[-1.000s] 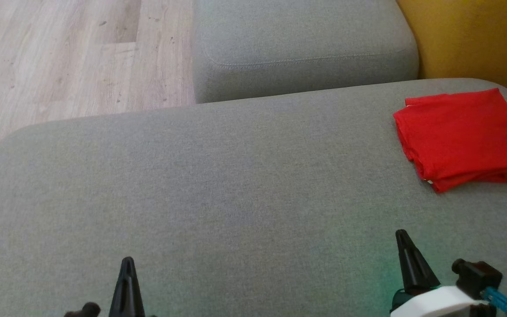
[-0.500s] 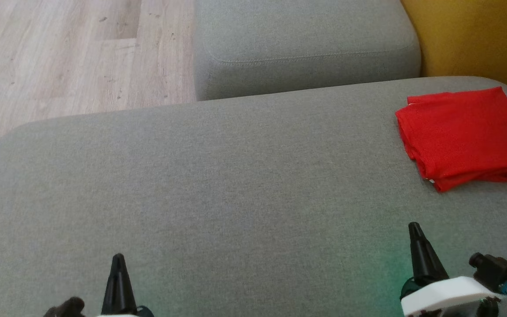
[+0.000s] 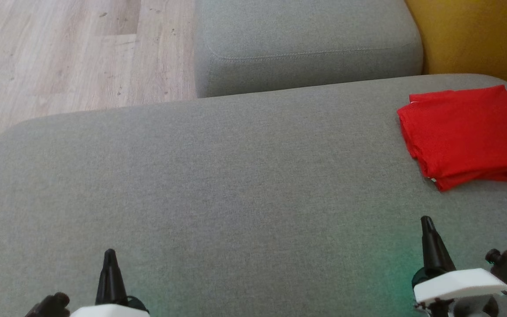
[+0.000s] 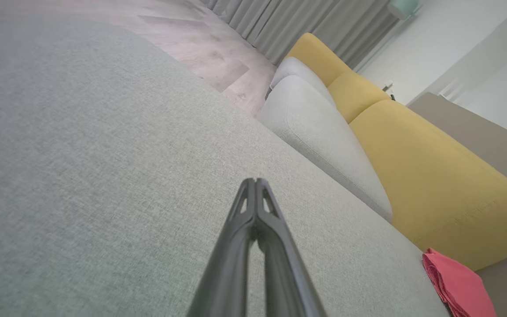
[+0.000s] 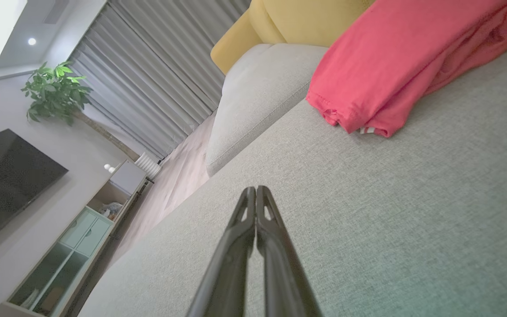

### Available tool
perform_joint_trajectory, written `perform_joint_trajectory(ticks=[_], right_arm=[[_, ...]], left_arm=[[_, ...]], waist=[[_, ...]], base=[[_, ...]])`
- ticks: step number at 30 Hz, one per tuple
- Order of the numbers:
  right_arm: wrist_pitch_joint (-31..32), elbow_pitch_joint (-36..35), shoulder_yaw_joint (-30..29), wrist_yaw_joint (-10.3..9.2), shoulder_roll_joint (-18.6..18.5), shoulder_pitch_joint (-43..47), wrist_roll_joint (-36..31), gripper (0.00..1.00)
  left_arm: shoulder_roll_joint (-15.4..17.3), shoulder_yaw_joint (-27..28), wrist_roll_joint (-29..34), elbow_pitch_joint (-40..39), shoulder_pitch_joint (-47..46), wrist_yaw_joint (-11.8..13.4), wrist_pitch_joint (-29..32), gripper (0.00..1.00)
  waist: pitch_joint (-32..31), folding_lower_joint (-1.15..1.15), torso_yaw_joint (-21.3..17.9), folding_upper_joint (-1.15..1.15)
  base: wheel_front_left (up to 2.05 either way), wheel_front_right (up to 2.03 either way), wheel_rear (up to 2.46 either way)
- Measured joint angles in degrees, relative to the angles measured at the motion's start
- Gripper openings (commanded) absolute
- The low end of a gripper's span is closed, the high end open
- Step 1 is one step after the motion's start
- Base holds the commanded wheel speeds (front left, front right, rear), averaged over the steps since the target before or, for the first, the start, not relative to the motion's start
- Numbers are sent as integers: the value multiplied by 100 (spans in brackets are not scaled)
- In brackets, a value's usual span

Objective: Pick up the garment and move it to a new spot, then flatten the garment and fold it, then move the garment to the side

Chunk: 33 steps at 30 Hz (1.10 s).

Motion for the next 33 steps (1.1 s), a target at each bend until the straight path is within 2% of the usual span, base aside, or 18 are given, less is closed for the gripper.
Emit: perform_joint_trajectory(ticks=[33], right_arm=[[524, -23, -459, 0, 57, -328, 2197, 0]], left_arm=[[8, 386, -2172, 235, -461, -367, 531, 0]], waist=[[122, 0, 40, 0]], base=[[0, 0, 0]])
